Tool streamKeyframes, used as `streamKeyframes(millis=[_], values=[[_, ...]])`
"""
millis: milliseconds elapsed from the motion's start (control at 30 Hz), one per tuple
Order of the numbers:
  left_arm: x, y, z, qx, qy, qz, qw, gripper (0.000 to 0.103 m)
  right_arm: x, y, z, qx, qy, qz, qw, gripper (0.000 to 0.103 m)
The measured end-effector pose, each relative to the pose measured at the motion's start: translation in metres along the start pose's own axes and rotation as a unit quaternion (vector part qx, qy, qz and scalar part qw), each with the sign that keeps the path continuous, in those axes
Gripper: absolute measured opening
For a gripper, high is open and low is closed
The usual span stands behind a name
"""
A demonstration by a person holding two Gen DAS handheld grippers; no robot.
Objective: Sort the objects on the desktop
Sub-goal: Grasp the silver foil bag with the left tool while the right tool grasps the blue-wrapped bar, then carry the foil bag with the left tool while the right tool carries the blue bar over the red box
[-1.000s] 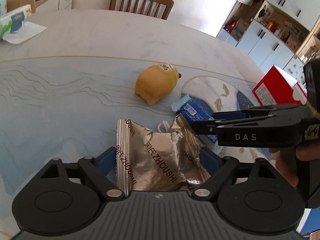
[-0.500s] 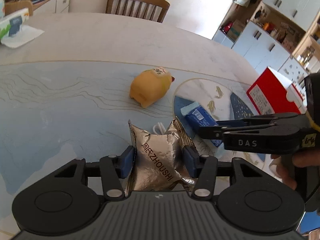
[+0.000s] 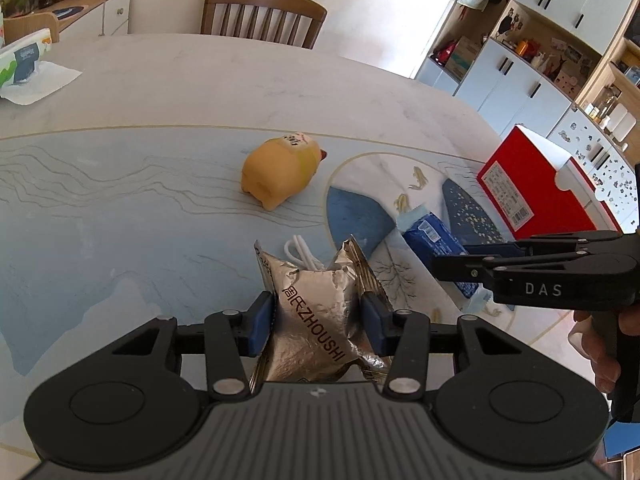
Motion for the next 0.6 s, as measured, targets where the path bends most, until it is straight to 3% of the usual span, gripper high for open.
streamKeyframes(millis=[600], values=[[-0.019, -0.007, -0.039, 0.018, 0.022, -0.012, 0.9995, 0.046, -0.058, 0.013, -0.01, 0.022, 0.003, -0.01, 1.0, 0.036]])
Point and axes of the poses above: each gripper's, at about its wrist camera, not at the fingertips, and x roughly the way its jaws point, z to its left, y to its underside, the point moved 2 cm from there along x, roughly the way its jaws point, and after that the axes turned 6 degrees about -z, right-handed, at the moved point
